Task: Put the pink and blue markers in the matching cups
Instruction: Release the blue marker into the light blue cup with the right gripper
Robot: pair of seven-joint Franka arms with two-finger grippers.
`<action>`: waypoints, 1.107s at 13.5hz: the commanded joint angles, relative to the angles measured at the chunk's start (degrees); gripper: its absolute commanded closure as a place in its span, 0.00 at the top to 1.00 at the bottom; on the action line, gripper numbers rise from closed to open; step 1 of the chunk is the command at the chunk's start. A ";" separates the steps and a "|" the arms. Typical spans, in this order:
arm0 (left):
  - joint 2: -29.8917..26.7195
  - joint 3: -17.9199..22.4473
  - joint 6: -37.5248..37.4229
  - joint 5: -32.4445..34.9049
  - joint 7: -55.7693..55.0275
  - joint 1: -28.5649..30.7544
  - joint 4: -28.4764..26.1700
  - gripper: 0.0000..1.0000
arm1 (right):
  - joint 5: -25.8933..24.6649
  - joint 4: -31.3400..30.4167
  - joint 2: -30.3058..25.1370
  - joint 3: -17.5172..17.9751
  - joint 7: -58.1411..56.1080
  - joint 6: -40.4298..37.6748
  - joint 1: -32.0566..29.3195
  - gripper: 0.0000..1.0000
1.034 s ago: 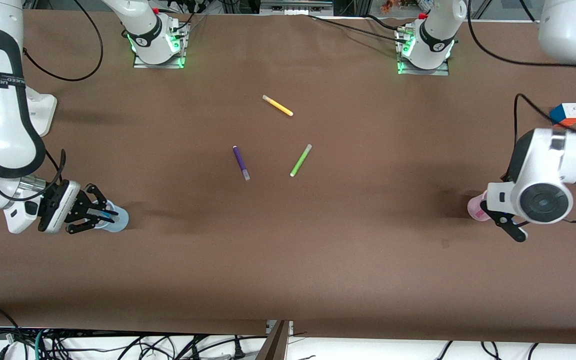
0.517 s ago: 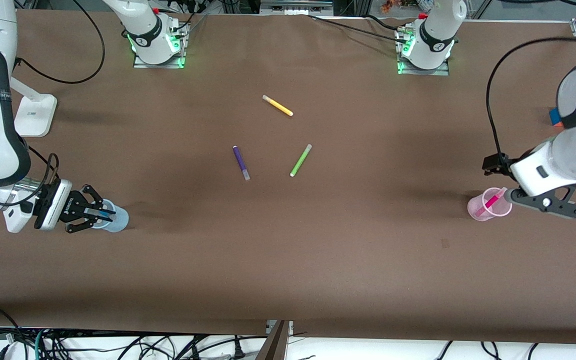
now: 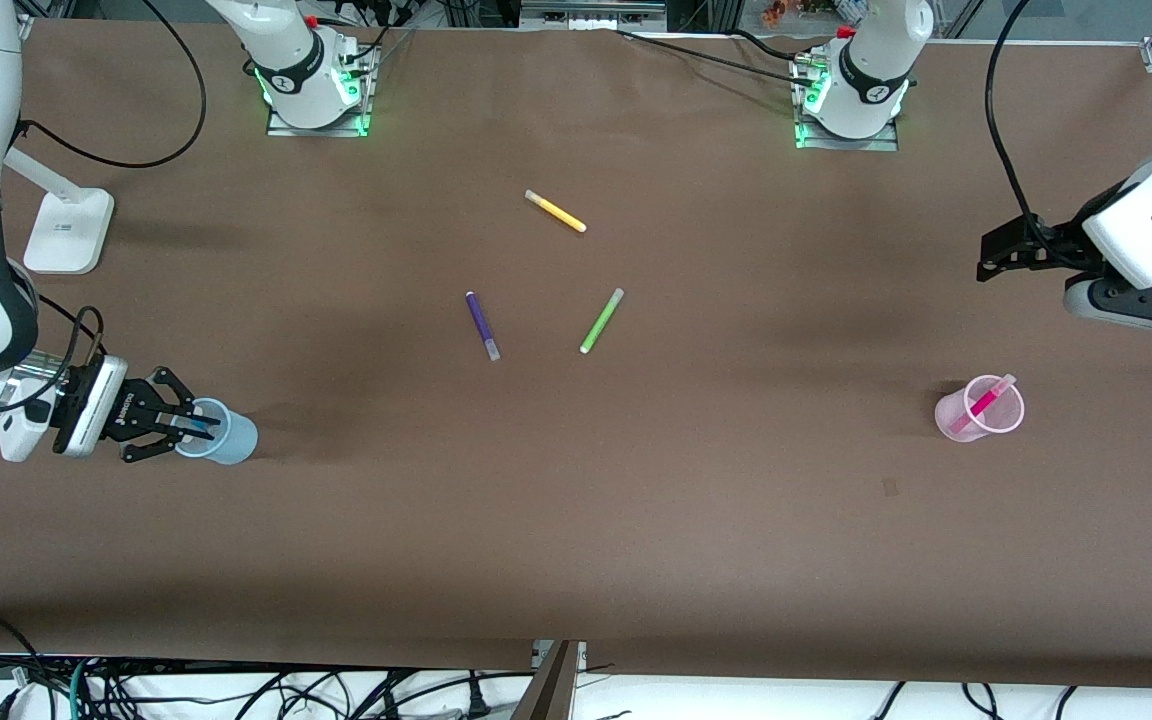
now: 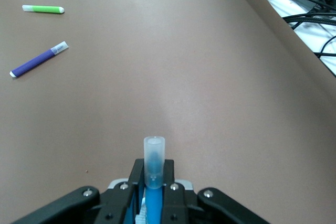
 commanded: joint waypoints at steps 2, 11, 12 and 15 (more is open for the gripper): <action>-6.52 6.31 6.06 -1.69 -1.25 -5.77 -10.55 1.00 | 2.99 4.34 0.55 0.72 1.85 -4.13 -1.12 1.00; -12.08 12.73 11.19 -3.80 -1.25 -10.08 -17.97 1.00 | -0.08 9.00 0.47 0.81 15.18 -9.13 -1.64 1.00; -11.99 12.82 11.19 -3.80 -0.98 -10.08 -17.70 1.00 | -2.35 11.02 0.38 0.81 20.62 -11.15 -1.56 1.00; -11.90 12.82 11.19 -3.88 -0.81 -10.08 -17.53 1.00 | -8.60 15.60 -0.23 0.90 36.97 -16.69 -1.12 1.00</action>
